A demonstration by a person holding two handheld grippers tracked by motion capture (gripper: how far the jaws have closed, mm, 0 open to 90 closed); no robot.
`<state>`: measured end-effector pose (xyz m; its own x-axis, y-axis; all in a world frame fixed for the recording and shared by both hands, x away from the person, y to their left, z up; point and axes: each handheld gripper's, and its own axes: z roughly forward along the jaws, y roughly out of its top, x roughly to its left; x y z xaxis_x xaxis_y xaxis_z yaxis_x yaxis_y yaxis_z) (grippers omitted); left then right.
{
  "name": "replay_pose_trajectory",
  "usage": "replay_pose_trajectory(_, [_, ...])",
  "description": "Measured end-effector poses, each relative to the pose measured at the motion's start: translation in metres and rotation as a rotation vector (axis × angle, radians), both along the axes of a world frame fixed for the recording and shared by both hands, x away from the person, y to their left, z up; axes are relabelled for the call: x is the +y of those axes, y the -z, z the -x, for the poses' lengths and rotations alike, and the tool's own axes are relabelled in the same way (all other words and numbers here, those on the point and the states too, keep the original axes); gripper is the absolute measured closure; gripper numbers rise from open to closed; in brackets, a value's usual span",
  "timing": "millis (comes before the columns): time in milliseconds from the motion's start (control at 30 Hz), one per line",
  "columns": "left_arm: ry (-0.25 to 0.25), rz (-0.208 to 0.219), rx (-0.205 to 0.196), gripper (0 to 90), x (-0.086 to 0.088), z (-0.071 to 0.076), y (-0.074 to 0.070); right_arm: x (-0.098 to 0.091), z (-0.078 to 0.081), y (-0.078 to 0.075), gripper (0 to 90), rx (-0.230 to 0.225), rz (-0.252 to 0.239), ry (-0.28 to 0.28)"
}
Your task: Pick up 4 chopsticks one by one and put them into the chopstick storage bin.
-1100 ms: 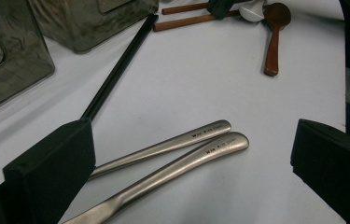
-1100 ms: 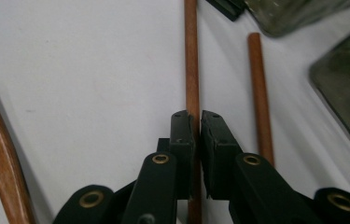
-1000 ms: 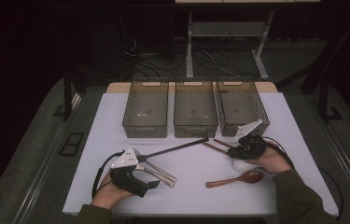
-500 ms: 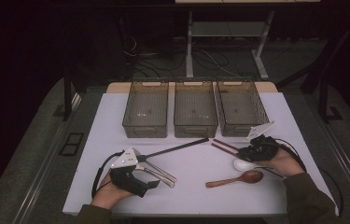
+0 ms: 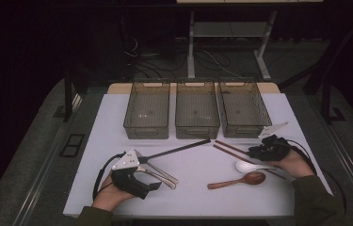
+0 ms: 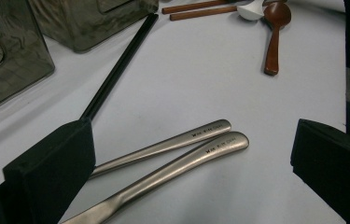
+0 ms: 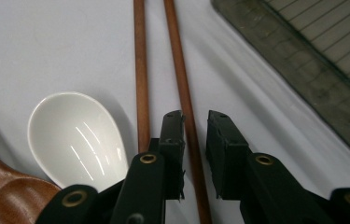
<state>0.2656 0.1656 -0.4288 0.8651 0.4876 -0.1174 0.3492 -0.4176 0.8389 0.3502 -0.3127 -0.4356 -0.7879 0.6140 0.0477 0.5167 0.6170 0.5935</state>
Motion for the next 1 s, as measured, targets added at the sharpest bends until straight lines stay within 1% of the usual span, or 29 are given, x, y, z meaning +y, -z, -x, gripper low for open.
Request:
replay_pose_trajectory(100, [0.000, 0.001, 0.001, 0.0, 0.000, 0.000, 0.000, 0.004, 0.000, 0.004, 79.1, 0.005, 0.022, -0.009])
replay_pose_trajectory(200, [0.000, 0.001, 0.002, 0.0, 0.000, 0.000, 0.000, 0.004, -0.001, 0.004, 82.6, 0.000, 0.023, -0.012])
replay_pose_trajectory(400, [0.000, 0.001, 0.002, 0.0, 0.000, 0.000, 0.000, 0.003, -0.001, 0.005, 84.5, -0.006, 0.017, -0.029])
replay_pose_trajectory(567, [-0.001, 0.001, 0.004, 0.0, 0.000, 0.000, 0.001, 0.002, -0.001, 0.004, 84.8, -0.029, 0.033, -0.039])
replay_pose_trajectory(700, [-0.001, 0.002, 0.003, 0.0, 0.000, 0.000, 0.000, -0.003, 0.000, -0.002, 84.8, -0.048, 0.005, -0.035])
replay_pose_trajectory(867, [-0.002, 0.000, 0.003, 0.0, 0.000, 0.000, 0.000, -0.010, 0.002, -0.008, 84.8, -0.056, -0.031, -0.023])
replay_pose_trajectory(1000, [-0.003, -0.001, 0.002, 0.0, 0.001, 0.000, 0.000, -0.016, 0.006, -0.018, 84.8, -0.079, -0.070, -0.016])
